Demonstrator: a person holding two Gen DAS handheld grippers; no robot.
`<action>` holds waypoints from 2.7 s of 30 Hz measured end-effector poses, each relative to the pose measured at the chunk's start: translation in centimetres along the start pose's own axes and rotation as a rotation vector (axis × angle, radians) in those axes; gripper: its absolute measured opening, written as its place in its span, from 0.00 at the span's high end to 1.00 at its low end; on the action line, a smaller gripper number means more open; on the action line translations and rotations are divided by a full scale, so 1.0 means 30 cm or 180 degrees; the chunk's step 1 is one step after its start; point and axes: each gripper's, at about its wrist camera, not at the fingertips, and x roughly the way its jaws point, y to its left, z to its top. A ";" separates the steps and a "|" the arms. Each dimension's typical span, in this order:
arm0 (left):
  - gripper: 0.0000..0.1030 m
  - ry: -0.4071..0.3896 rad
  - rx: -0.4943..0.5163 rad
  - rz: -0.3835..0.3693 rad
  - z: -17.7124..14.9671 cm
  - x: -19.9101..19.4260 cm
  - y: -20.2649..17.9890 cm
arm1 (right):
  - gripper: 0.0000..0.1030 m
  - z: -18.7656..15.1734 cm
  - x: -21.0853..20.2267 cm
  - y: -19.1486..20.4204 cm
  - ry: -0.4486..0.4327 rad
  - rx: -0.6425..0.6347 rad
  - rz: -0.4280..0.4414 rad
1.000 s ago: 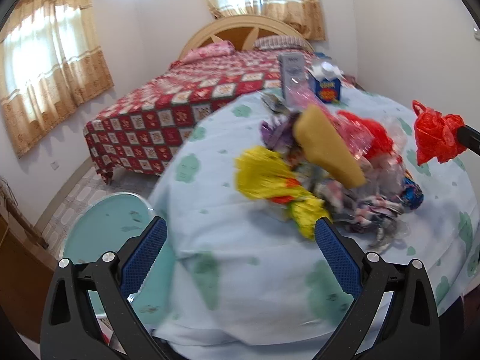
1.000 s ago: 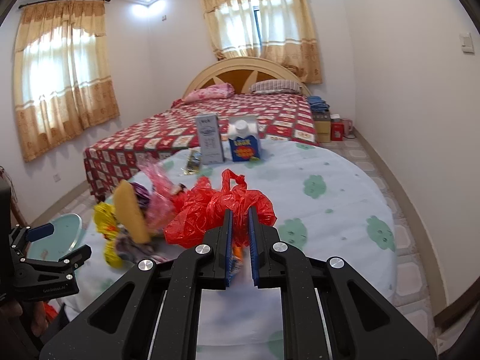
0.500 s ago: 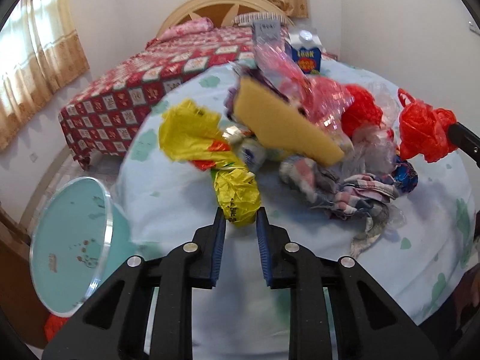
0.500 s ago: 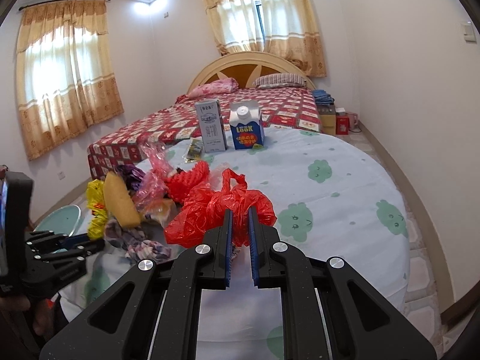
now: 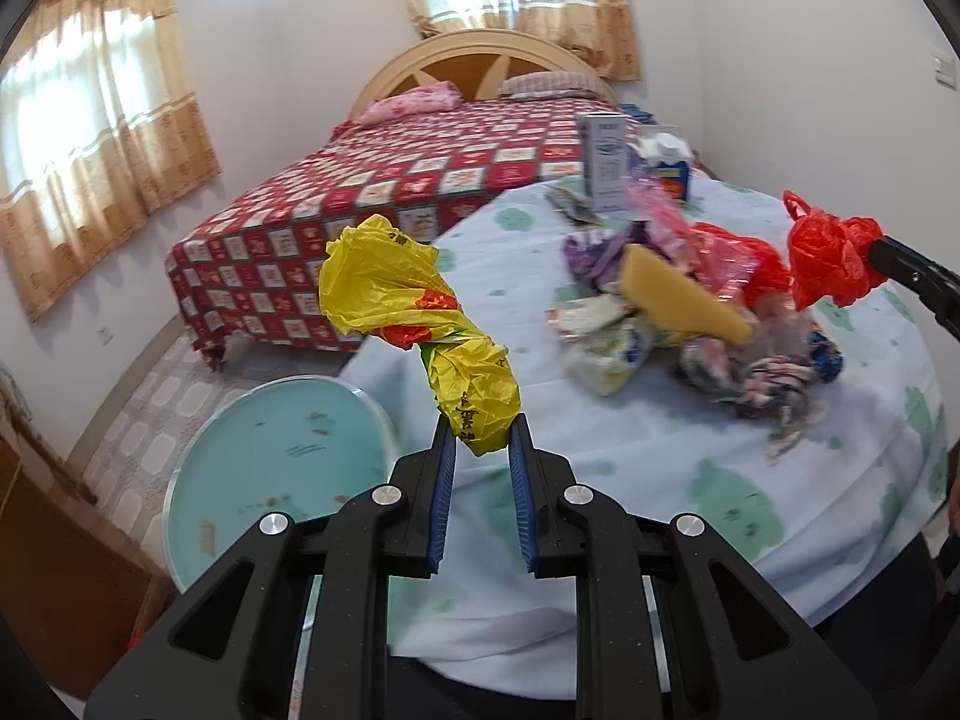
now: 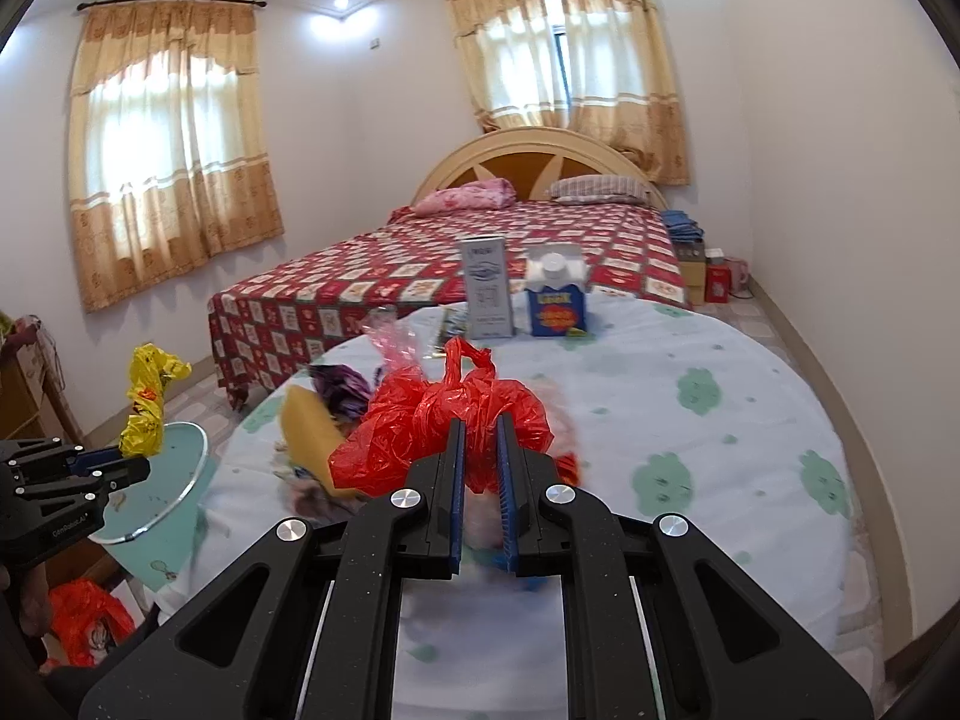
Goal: Collect trash
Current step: 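Grasp the yellow plastic bag with the left gripper while the right gripper grasps the red bag, then carry the yellow bag over the teal bucket and open the left gripper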
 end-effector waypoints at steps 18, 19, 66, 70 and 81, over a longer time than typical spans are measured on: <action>0.82 0.0103 -0.0297 0.0412 -0.044 0.002 0.271 | 0.90 0.079 0.117 0.282 -0.0070 -0.0386 0.0406; 0.82 0.0110 -0.0312 0.0429 -0.045 0.003 0.285 | 0.90 0.080 0.127 0.294 -0.0061 -0.0402 0.0424; 0.82 0.0296 -0.0667 0.0925 -0.146 0.034 0.580 | 0.90 0.008 0.401 0.712 0.0263 -0.1013 0.1002; 0.82 0.0306 -0.0676 0.0919 -0.148 0.036 0.585 | 0.89 -0.004 0.412 0.734 0.0294 -0.1054 0.1034; 0.81 0.0301 -0.0622 0.0833 -0.154 0.034 0.565 | 0.89 -0.028 0.414 0.777 0.0363 -0.1145 0.1103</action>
